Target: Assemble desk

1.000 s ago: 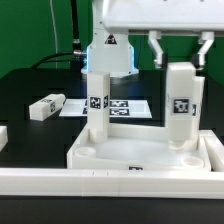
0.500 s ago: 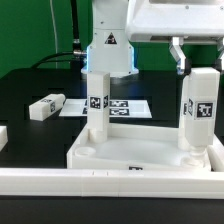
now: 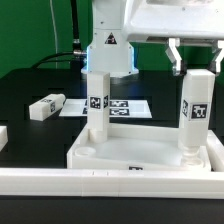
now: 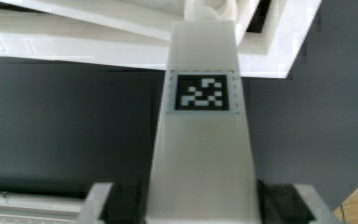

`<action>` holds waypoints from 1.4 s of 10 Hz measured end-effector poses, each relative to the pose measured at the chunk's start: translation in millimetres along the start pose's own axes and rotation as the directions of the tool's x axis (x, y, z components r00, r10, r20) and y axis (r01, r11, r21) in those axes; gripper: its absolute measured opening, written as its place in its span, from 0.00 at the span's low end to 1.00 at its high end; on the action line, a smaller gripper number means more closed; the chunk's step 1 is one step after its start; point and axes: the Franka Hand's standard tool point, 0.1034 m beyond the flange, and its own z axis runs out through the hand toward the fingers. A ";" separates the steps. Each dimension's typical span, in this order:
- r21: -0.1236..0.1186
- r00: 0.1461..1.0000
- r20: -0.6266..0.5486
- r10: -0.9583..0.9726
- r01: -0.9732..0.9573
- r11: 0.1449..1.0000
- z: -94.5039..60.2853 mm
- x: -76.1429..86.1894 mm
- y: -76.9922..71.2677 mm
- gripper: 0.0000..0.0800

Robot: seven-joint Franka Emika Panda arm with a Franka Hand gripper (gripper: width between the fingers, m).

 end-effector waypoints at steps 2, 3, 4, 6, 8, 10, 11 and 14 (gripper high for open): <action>0.000 1.000 0.024 -0.001 0.001 1.000 1.6 -2.0 -0.7 0.37; 0.000 1.000 0.025 -0.001 0.001 1.000 2.2 -2.8 -1.1 0.37; 0.002 1.000 0.027 -0.004 0.004 1.000 3.0 -3.8 -3.1 0.37; 0.002 1.000 0.030 -0.006 0.006 1.000 4.3 -5.4 -4.1 0.37; 0.003 0.999 0.031 -0.009 0.009 1.000 5.0 -5.1 -5.9 0.37; 0.000 1.000 0.030 -0.008 0.008 1.000 5.6 -4.2 -3.5 0.37; 0.001 1.000 0.030 -0.009 0.009 1.000 5.7 -4.2 -4.0 0.37; 0.000 1.000 0.026 -0.011 0.011 1.000 7.7 -1.3 -5.7 0.37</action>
Offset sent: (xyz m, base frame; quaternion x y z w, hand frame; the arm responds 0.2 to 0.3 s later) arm -0.0015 0.0078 -0.0028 0.0069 -0.0015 0.0122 0.9999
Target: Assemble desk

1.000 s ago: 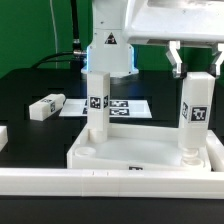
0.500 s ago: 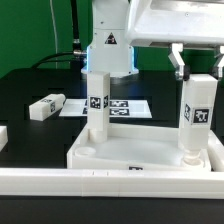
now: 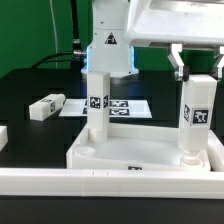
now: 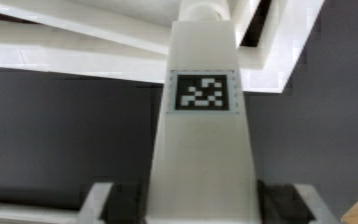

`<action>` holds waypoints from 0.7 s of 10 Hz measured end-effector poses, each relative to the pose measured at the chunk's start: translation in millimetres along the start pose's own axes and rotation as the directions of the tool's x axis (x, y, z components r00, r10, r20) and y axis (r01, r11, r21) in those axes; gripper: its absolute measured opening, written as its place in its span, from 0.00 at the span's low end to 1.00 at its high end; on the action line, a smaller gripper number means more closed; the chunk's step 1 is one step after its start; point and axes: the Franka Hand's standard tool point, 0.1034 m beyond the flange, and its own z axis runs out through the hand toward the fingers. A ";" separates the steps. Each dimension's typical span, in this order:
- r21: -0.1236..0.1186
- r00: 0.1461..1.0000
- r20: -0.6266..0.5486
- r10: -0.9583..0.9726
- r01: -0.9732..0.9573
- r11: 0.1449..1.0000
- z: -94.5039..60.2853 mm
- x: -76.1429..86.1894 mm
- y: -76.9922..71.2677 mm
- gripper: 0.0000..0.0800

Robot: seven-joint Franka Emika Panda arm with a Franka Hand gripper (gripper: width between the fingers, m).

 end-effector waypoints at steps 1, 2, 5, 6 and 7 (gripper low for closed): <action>-0.002 1.000 0.003 -0.002 0.002 1.000 2.2 -1.1 0.1 0.37; -0.003 1.000 0.005 -0.002 0.002 1.000 3.7 -2.0 0.3 0.37; -0.007 1.000 0.008 -0.008 0.008 1.000 9.3 -5.2 -0.7 0.37; -0.006 1.000 0.005 -0.008 0.008 1.000 9.5 -5.1 -1.0 0.37; -0.007 1.000 0.000 -0.009 0.009 1.000 9.8 -4.5 -1.3 0.37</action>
Offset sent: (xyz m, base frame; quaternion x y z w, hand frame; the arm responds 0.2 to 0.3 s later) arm 0.0053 0.0013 -0.0088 -0.0058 0.0086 0.0035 0.9999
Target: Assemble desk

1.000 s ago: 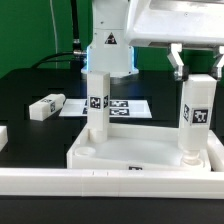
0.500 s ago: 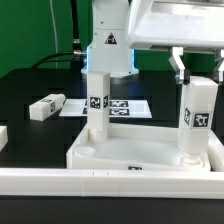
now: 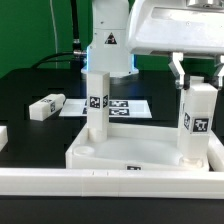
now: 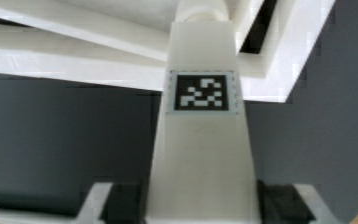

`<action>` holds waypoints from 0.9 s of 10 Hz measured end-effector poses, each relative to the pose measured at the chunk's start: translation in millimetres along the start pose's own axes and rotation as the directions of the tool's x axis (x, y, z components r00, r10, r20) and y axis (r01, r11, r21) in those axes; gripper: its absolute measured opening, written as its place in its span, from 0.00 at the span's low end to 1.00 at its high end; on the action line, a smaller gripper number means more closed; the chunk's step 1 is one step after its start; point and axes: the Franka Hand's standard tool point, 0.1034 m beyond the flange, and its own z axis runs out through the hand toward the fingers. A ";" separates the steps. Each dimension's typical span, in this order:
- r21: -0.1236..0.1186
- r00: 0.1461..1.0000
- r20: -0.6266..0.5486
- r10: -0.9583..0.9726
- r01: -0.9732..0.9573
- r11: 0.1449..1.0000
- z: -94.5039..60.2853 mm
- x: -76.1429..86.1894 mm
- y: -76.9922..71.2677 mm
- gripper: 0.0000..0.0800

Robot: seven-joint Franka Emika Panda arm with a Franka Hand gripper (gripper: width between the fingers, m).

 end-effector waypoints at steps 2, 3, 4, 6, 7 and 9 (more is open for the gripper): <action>0.000 1.000 -0.015 -0.003 0.003 1.000 0.6 1.7 -1.2 0.37; 0.000 1.000 -0.025 -0.004 0.004 1.000 0.9 2.5 -1.7 0.37; 0.000 0.999 -0.032 -0.005 0.005 1.000 0.9 2.7 -2.7 0.37; 0.001 0.999 -0.032 -0.008 0.008 1.000 0.7 2.7 -4.2 0.37; 0.001 0.999 -0.032 -0.008 0.008 1.000 0.8 2.6 -4.2 0.37; 0.001 0.999 -0.032 -0.008 0.008 1.000 0.8 2.6 -4.2 0.74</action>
Offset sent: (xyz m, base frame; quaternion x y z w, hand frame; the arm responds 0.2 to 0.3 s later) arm -0.0066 0.0019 -0.0101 -0.0061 0.0097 -0.0027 0.9999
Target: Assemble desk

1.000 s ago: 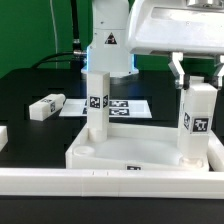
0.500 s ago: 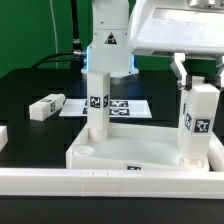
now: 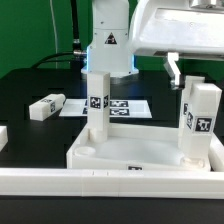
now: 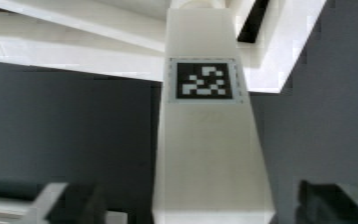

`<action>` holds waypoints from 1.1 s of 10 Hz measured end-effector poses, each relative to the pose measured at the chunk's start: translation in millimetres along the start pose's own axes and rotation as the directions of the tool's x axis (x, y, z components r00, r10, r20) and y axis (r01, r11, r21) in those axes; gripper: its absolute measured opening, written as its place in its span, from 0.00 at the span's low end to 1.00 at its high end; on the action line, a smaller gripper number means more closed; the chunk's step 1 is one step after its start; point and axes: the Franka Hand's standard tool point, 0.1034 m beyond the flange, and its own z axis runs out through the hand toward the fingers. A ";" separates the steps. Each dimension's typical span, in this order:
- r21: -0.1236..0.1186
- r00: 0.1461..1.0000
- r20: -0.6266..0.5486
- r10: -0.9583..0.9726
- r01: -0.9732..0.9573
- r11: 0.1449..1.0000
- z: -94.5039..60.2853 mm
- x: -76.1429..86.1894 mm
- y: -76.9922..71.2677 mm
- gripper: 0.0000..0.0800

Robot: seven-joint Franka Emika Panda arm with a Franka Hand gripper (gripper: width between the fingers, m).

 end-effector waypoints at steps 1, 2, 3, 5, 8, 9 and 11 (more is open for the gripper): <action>0.000 1.000 0.000 0.000 0.000 1.000 0.0 0.0 0.0 0.74; 0.000 1.000 0.000 -0.002 0.002 1.000 -0.4 0.2 0.4 0.80; 0.000 1.000 -0.004 -0.008 0.008 1.000 -2.8 2.3 2.2 0.81; 0.003 1.000 -0.011 -0.022 0.022 1.000 -12.3 9.6 6.1 0.81; 0.009 1.000 -0.007 -0.018 0.018 1.000 -24.7 19.9 10.9 0.81; 0.009 1.000 -0.003 -0.020 0.020 1.000 -22.5 17.5 9.8 0.81; 0.011 0.999 0.040 -0.020 0.020 1.000 -20.9 14.5 9.1 0.81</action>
Offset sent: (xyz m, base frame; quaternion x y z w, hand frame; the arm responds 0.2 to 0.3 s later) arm -0.0092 -0.0074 0.0167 0.0115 -0.0168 -0.0163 0.9997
